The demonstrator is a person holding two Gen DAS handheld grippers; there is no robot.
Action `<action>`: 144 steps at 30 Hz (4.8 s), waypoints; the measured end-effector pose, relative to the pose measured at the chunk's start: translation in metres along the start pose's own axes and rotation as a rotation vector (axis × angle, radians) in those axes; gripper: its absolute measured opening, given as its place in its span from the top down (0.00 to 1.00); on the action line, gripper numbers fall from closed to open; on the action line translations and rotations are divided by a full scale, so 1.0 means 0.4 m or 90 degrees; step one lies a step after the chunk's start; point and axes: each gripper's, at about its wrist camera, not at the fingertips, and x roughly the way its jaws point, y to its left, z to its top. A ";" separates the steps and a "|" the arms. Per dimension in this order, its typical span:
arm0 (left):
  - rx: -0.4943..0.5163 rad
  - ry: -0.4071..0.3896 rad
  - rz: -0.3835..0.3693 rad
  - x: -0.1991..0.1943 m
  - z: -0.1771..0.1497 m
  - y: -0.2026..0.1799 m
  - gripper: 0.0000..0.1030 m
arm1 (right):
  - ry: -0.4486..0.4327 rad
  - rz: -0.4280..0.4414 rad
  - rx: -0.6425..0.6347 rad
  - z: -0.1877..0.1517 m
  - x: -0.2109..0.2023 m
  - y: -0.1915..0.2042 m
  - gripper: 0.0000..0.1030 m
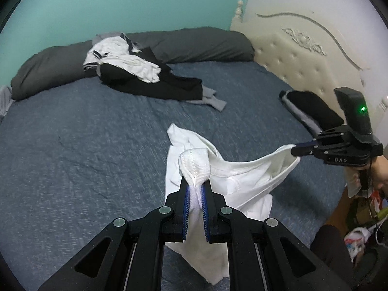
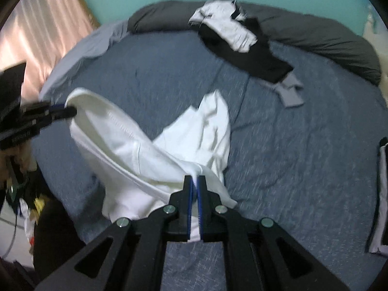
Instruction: Fold clothes
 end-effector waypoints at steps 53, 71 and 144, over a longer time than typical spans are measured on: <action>-0.043 0.000 -0.002 0.003 -0.017 0.069 0.90 | -0.104 0.003 0.043 0.068 0.016 -0.051 1.00; -0.060 0.035 0.002 0.038 -0.061 0.113 0.90 | 0.047 0.003 0.117 -0.003 0.259 -0.103 0.60; -0.107 0.028 -0.003 0.170 0.007 0.194 0.80 | -0.035 0.056 -0.025 0.255 0.241 0.041 0.99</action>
